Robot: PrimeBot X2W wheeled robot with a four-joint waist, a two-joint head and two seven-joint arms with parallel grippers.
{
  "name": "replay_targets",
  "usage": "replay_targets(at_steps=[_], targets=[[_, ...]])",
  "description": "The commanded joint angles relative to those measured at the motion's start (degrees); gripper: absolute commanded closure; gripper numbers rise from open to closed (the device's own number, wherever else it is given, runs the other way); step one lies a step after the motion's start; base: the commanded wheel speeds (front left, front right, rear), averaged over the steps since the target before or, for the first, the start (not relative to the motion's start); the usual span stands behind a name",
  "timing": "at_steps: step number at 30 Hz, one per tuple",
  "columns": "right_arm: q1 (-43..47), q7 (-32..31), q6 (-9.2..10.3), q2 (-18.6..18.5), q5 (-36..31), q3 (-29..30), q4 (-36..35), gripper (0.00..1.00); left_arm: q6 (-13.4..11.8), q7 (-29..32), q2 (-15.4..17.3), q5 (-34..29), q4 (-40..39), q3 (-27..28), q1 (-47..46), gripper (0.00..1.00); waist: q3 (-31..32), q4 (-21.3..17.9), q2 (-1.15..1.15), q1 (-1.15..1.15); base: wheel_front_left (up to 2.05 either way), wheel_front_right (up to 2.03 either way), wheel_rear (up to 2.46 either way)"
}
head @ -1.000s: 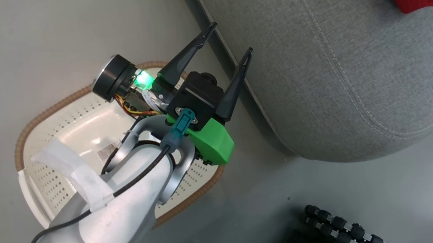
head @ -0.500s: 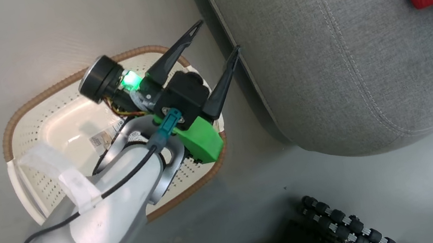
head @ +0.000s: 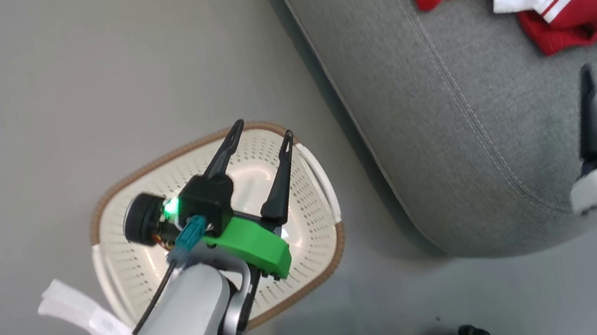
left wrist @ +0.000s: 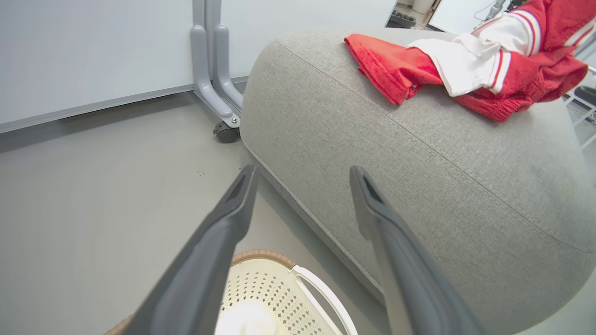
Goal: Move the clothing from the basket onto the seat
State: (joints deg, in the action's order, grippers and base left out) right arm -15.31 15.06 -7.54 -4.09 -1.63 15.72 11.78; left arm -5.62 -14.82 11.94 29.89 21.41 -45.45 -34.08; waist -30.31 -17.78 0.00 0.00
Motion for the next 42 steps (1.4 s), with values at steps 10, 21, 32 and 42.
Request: replay_targets(at_steps=[10,21,32,42], targets=[[11.06,0.17,0.10,-0.47,3.27,-14.39,-1.85,0.00,1.62,-0.38,-4.63,-4.91,-5.61,19.70,21.63,0.00,25.44,16.66,0.00,0.00,0.00,0.00,0.00],[15.49,0.17,0.10,-0.18,4.29,-19.84,-8.57,0.00,10.13,-0.32,-8.29,-14.61,-15.33,38.10,38.26,0.00,32.61,19.00,0.00,0.00,0.00,0.00,0.00],[23.25,0.17,0.10,0.71,4.52,-19.84,-10.52,0.00,12.06,-0.33,-9.02,-17.52,-22.50,41.89,46.20,0.00,36.01,18.67,0.00,0.00,0.00,0.00,0.00],[24.10,0.17,0.10,0.98,4.90,-21.02,-9.40,0.00,12.23,-0.33,-9.03,-18.66,-21.94,41.99,46.93,0.00,37.21,18.41,0.00,0.00,0.00,0.00,0.00]])
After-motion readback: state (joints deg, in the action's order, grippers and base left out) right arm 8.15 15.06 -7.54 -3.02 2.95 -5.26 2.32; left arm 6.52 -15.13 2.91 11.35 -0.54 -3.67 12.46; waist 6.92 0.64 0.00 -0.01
